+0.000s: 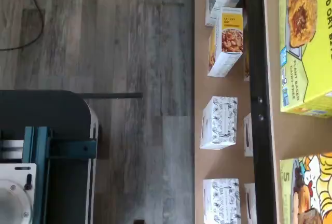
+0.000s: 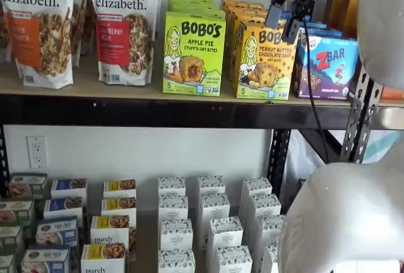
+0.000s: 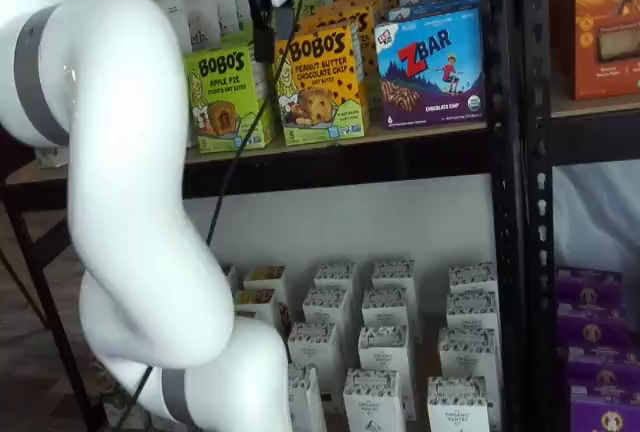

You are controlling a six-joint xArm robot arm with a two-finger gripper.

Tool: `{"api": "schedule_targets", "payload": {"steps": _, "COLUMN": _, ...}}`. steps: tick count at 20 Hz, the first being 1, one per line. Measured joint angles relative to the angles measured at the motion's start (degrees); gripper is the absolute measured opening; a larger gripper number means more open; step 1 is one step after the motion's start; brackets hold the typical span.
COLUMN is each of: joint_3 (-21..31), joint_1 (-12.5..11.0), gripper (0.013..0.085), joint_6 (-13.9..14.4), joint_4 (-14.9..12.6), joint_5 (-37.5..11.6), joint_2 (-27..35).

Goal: Pick up the orange box on the top shelf, the fifth box from the left

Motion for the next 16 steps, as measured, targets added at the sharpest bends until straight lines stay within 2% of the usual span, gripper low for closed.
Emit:
{"api": "schedule_targets", "payload": {"steps": 3, "joint_3": 1.67, "joint_1": 1.86, "gripper": 0.0850, "joint_6": 1.02, "joint_4": -2.15, "joint_5": -2.08, "joint_2": -1.48}}
{"api": "schedule_targets", "payload": {"steps": 9, "joint_3": 2.93, "joint_1": 2.84, "gripper": 0.0850, "joint_6": 1.89, "joint_4": -2.41, "joint_5": -2.99, "joint_2": -2.37}}
{"api": "schedule_targets", "payload": {"steps": 13, "joint_3": 5.32, "joint_1": 3.15, "gripper": 0.0850, "joint_6": 2.10, "joint_4": -2.08, "joint_5": -6.15, "joint_2": -3.93}}
{"api": "schedule_targets", "payload": {"steps": 16, "joint_3": 5.69, "joint_1": 3.32, "gripper": 0.0850, "joint_6": 2.29, "joint_4": -1.77, "joint_5": -6.67, "joint_2": -4.00}}
